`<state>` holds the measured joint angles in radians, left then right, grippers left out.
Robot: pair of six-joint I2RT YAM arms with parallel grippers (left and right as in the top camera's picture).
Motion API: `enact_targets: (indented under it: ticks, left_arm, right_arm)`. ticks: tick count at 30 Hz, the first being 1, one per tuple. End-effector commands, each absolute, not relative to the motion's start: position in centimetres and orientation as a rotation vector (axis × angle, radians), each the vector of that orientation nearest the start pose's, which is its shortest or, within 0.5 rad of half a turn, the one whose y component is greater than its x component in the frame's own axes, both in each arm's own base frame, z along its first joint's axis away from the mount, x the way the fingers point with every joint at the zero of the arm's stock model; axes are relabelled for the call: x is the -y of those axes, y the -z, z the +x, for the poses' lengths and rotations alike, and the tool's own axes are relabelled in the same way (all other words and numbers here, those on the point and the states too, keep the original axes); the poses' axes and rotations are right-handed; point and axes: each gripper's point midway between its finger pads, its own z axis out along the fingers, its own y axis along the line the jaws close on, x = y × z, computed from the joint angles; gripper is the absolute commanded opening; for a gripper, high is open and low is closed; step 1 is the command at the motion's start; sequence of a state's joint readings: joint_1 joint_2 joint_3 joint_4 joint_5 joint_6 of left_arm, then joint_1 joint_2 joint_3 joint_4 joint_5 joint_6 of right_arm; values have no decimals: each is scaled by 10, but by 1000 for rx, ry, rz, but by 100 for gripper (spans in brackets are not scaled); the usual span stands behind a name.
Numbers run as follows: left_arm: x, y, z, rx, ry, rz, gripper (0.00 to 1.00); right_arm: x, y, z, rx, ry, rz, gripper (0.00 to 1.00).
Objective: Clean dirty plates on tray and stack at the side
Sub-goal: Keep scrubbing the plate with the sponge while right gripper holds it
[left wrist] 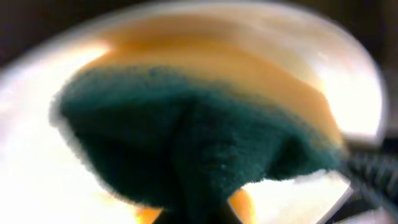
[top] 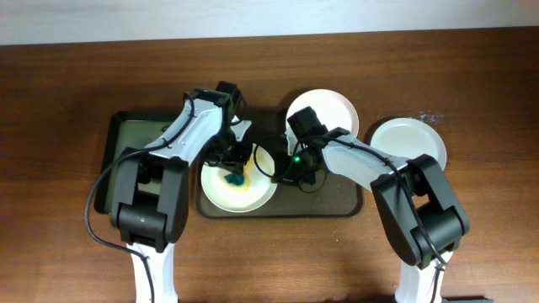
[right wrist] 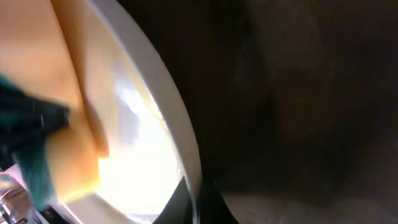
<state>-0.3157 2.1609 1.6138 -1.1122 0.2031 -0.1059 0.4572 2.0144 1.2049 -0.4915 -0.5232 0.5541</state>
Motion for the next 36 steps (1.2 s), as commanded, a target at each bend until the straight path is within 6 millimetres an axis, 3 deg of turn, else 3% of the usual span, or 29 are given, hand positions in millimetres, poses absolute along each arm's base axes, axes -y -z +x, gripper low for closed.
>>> enact_targets:
  ticks: [1, 2, 5, 6, 10, 14, 16, 18, 19, 21, 25, 27, 31, 34, 36]
  left_arm:
    - [81, -13, 371, -3118, -411, -360, 0]
    - [73, -16, 361, -3110, -499, -475, 0]
    - [79, -19, 332, -3232, -495, -508, 0]
    - [85, -20, 325, -3292, -451, -456, 0]
    - [140, -19, 304, -3479, 29, 91, 0]
    - [160, -15, 312, -3418, 84, 163, 0]
    - [161, -12, 322, -3378, 70, 102, 0]
    - [148, -7, 323, -3362, -77, -52, 0]
    - [134, -3, 318, -3350, -213, -189, 0]
    - [122, 4, 304, -3355, -320, -364, 0]
    - [115, 10, 288, -3384, -385, -416, 0]
    - [115, 14, 302, -3338, -370, -318, 0]
    - [102, 18, 354, -3112, -467, -74, 0]
    - [109, 19, 379, -3028, -425, 74, 0]
    - [113, 17, 393, -2976, -390, 56, 0]
  right_arm:
    - [-236, 33, 310, -3126, -755, 92, 4]
    - [-236, 33, 310, -3125, -755, 92, 4]
    - [-236, 33, 310, -3123, -756, 91, 4]
    - [-236, 33, 310, -3123, -756, 91, 4]
    - [-236, 33, 310, -3123, -756, 91, 4]
    - [-236, 33, 310, -3124, -756, 91, 4]
    - [-236, 33, 310, -3124, -756, 91, 4]
    - [-236, 33, 310, -3124, -756, 91, 4]
    - [-236, 33, 310, -3124, -755, 91, 4]
    - [-236, 33, 310, -3123, -754, 91, 4]
    - [-237, 33, 312, -3117, -758, 89, 4]
    - [-237, 33, 311, -3117, -758, 89, 4]
    - [-237, 33, 311, -3118, -758, 89, 4]
    - [-237, 33, 311, -3118, -757, 88, 4]
    - [-235, 34, 311, -3122, -740, 91, 4]
